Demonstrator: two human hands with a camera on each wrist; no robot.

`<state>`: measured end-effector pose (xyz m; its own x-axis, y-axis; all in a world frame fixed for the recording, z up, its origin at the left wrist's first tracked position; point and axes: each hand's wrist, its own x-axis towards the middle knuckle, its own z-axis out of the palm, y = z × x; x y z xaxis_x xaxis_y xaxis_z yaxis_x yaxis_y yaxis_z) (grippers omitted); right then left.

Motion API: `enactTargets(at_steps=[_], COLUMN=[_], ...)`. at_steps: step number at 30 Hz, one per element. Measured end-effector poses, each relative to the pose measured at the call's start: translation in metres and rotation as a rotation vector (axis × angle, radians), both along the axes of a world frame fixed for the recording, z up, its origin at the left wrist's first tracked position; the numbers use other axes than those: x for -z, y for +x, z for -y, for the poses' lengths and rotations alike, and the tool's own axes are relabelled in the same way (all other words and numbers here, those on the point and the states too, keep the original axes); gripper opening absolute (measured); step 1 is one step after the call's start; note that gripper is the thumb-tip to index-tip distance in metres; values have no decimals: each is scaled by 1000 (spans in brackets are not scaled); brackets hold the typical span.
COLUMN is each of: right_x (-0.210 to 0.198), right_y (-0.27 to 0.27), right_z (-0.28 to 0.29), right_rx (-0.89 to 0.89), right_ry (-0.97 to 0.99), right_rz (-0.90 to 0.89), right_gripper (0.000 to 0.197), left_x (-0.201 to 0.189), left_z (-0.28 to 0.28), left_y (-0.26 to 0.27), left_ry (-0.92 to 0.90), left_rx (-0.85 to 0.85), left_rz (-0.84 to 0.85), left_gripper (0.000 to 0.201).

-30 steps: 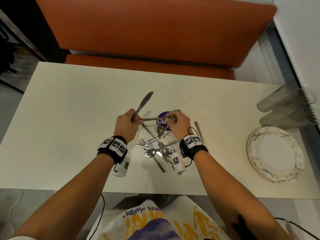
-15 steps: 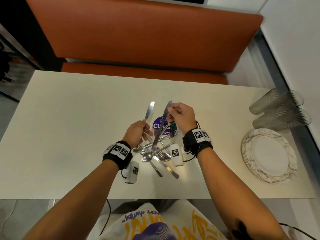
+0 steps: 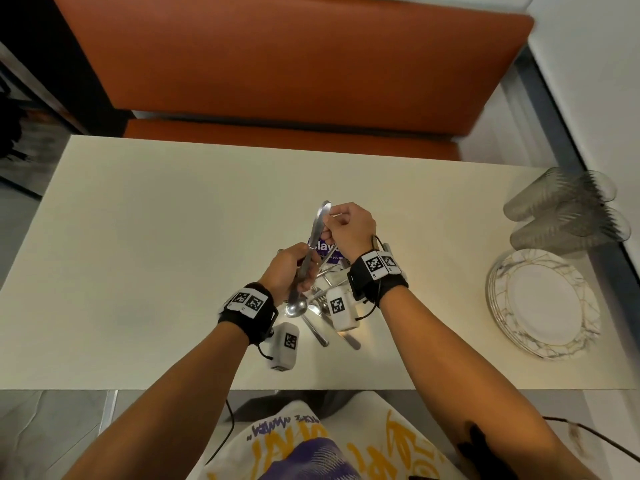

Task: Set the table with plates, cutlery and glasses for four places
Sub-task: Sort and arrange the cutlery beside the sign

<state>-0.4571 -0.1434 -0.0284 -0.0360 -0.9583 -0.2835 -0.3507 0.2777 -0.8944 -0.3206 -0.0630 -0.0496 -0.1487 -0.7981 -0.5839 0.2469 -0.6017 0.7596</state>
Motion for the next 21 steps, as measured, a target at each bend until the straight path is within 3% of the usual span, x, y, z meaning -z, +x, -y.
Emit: enactTargets(at_steps=[3,6,11,21], right_x=[-1,0,0,14], right_y=[4,7,10,0], right_z=[0,0,-2,-12], right_rx=[-58,-174,-180,-201], right_ry=[-11,-63,-107,-1], right_rz=[-39,-40,-49,-113], right_gripper=[30,31,36,24], left_x=[-1,-3,-1,13], left_z=[-2,-5,-9,-17], left_y=[6,9,11,13], left_ry=[12,26,23,100], left_rx=[-6,-5,7,-106], left_rz=[-38,-53,12,155], left_gripper=[36,36,34,33])
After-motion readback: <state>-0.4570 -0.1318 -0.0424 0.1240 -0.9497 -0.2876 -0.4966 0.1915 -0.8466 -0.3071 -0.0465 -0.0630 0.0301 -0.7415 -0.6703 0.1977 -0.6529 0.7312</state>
